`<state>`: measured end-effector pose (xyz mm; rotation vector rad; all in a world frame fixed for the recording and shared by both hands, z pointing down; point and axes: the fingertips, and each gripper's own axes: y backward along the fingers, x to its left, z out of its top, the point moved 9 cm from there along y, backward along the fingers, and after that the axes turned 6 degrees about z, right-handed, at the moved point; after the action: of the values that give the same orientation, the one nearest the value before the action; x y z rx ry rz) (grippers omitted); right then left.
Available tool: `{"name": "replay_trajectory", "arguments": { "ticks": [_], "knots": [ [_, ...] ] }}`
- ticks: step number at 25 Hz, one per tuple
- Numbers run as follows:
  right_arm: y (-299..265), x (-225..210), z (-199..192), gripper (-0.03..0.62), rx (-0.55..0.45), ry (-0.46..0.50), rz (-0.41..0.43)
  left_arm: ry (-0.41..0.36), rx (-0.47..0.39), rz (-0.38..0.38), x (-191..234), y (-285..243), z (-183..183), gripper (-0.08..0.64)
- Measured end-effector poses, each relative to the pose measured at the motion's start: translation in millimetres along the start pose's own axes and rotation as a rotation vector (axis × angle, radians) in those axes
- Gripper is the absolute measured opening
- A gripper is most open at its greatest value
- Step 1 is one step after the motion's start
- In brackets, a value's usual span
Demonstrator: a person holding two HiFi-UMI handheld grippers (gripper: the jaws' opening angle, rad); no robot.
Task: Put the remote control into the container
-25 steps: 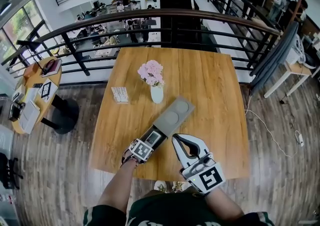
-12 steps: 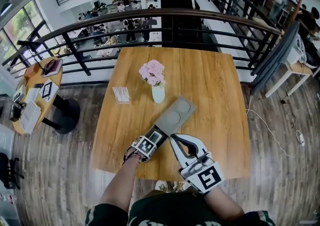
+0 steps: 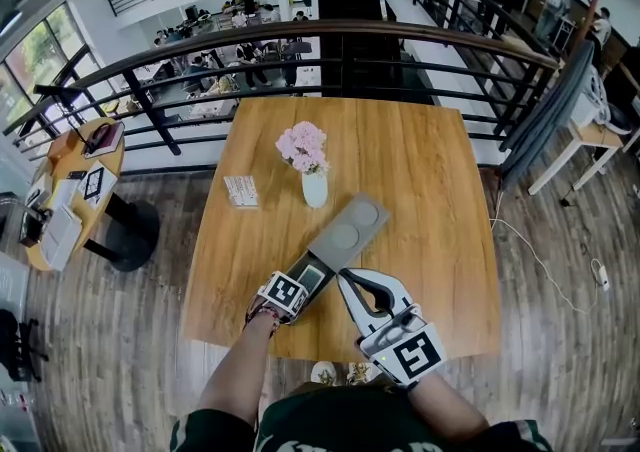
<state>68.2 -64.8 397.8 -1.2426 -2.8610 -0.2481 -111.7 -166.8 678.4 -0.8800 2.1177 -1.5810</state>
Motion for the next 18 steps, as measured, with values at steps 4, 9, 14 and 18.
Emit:
{"name": "replay_trajectory", "arguments": {
  "ticks": [4,9,14,18],
  "knots": [
    [-1,5,1,0.015,0.006,-0.001,0.008,-0.003,-0.004,-0.001,-1,5,-2,0.272],
    [-4,8,2,0.015,0.003,-0.009,0.016,-0.004,-0.015,-0.008,-2,12,-4,0.272],
    [-6,13,2,0.015,0.005,-0.011,0.025,0.015,-0.036,0.007,0,20,-9,0.272],
    [-9,18,5,0.015,0.007,-0.009,0.044,0.023,-0.053,0.011,0,30,-12,0.272]
  ]
}}
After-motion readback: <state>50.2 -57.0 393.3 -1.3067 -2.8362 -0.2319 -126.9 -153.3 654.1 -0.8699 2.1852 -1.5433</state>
